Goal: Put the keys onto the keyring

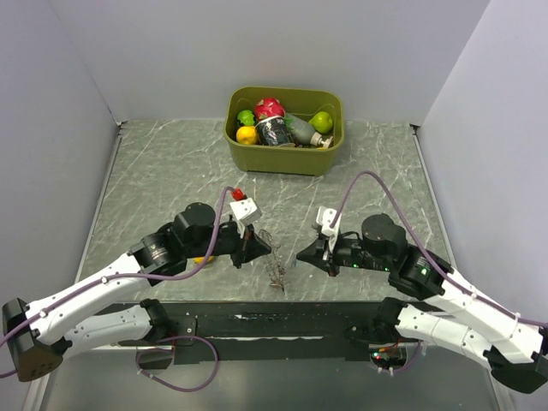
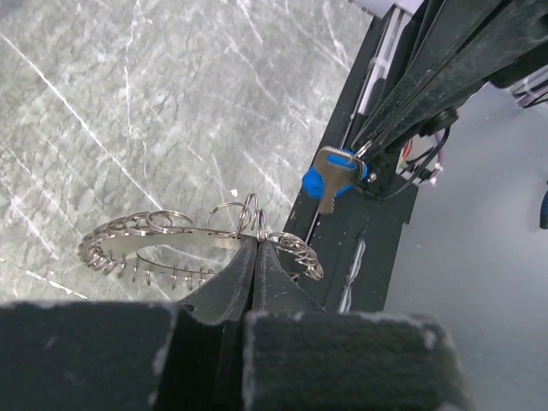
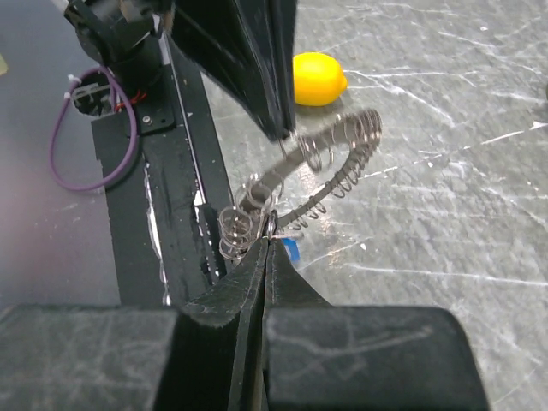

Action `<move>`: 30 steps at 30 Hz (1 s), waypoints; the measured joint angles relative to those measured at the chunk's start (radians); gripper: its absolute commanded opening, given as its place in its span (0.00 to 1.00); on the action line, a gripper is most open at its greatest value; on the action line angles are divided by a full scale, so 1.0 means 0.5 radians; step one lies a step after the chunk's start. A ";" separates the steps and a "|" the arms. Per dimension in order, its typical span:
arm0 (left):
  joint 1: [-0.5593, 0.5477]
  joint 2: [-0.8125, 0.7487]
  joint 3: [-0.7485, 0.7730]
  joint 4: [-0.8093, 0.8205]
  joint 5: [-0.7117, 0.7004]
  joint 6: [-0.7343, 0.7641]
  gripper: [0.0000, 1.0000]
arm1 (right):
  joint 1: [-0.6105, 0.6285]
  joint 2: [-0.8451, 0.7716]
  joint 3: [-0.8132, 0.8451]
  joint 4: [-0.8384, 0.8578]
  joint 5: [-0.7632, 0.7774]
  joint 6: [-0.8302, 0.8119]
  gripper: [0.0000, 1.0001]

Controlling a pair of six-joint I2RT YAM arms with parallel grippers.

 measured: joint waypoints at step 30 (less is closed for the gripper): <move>-0.090 0.161 0.142 -0.105 0.011 0.123 0.01 | 0.000 0.416 0.216 -0.024 -0.140 -0.214 0.00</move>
